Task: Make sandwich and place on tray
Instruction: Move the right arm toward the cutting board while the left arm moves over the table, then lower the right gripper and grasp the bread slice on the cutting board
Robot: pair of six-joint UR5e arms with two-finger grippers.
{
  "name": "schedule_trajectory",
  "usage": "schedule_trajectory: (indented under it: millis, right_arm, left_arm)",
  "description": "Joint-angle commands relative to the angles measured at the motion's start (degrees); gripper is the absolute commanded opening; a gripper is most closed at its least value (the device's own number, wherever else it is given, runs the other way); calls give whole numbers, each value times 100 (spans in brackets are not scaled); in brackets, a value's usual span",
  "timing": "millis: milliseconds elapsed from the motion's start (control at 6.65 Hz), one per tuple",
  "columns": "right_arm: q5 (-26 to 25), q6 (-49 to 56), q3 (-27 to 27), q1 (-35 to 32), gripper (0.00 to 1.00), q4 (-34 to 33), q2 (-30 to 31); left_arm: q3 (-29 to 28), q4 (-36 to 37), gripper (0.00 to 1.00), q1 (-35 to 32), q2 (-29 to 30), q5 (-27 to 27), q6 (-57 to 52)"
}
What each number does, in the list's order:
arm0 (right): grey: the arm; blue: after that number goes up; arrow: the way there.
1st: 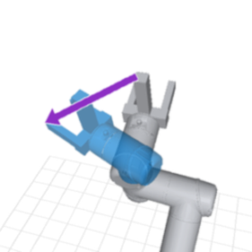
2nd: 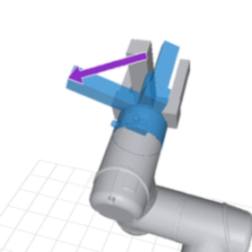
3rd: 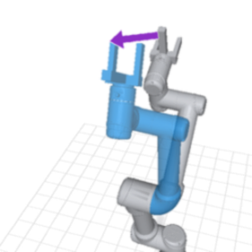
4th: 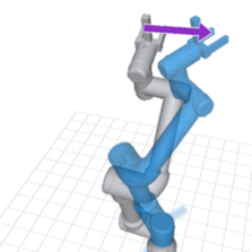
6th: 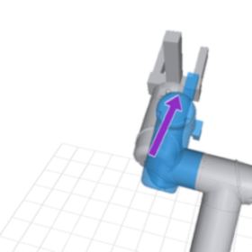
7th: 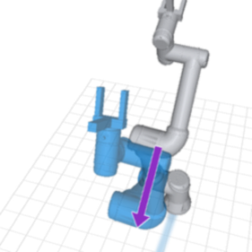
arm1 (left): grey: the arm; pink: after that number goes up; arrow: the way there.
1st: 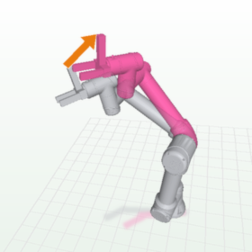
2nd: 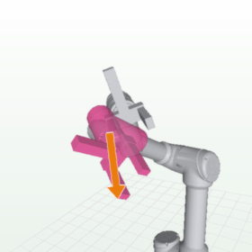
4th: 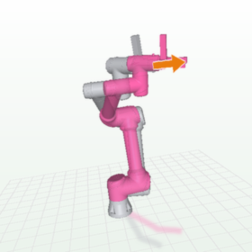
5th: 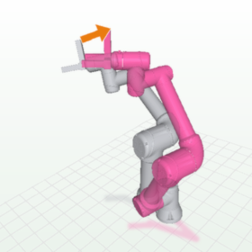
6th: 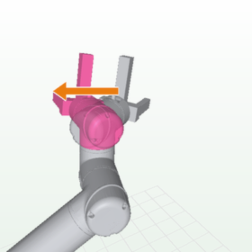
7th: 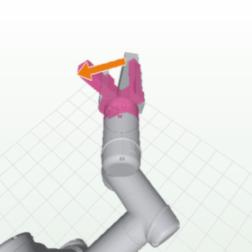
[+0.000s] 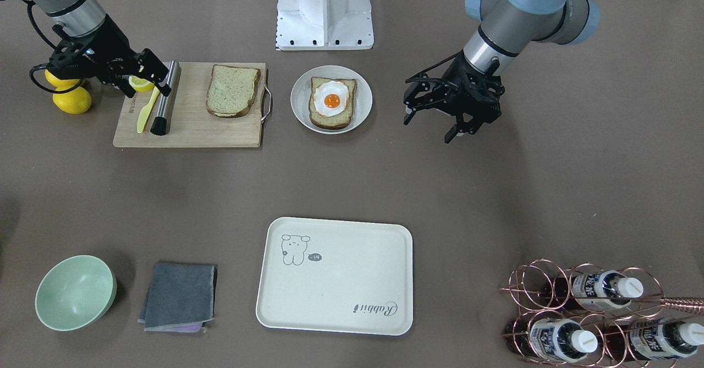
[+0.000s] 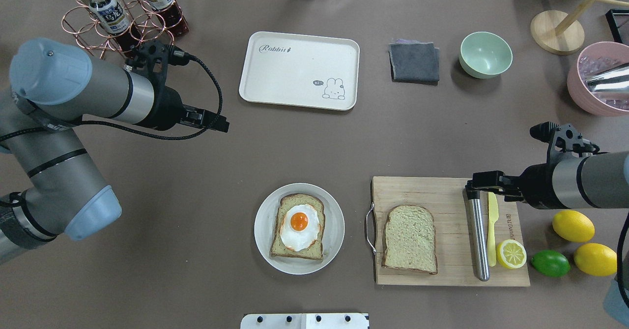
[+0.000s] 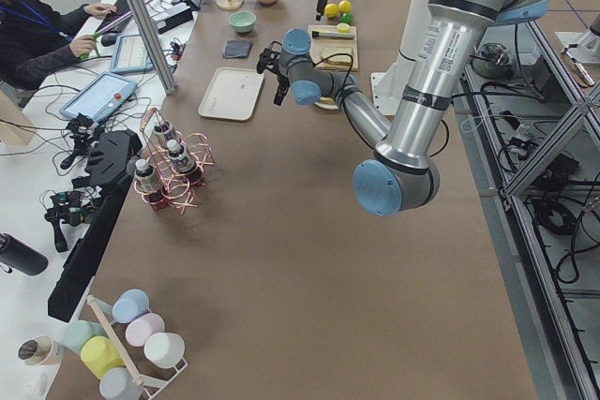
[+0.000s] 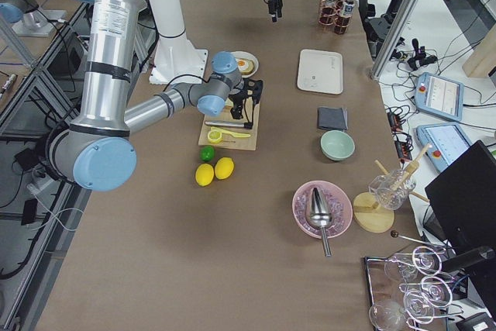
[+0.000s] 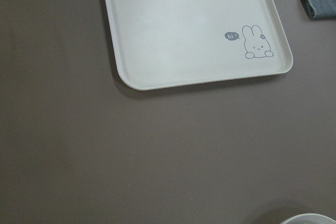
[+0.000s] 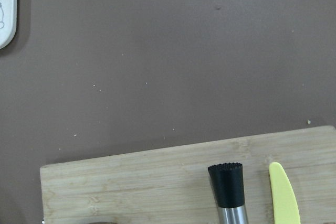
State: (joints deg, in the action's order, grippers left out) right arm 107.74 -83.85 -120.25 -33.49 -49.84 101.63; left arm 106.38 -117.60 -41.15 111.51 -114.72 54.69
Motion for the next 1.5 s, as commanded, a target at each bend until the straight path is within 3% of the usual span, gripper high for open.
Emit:
schedule_trajectory:
  millis: [0,150,301,601,1353]
  right_arm:
    - [-864,-351,10,812,97,273,111]
    - [-1269,-517,19,1174,92,273,85]
    - [-1595,-597,71,1447,78,247,-142]
    - [-1861,-719,333,1704,64,211,-424]
    - [-1985,-738,467,1872,57,202,-460]
  left_arm:
    - [6,-9,97,89,3,125,7]
    - [6,0,97,90,-6,134,7]
    - [6,0,97,90,-6,134,-2]
    - [-3,-9,97,90,-6,134,-2]
    - [-3,-9,97,90,11,134,-11]
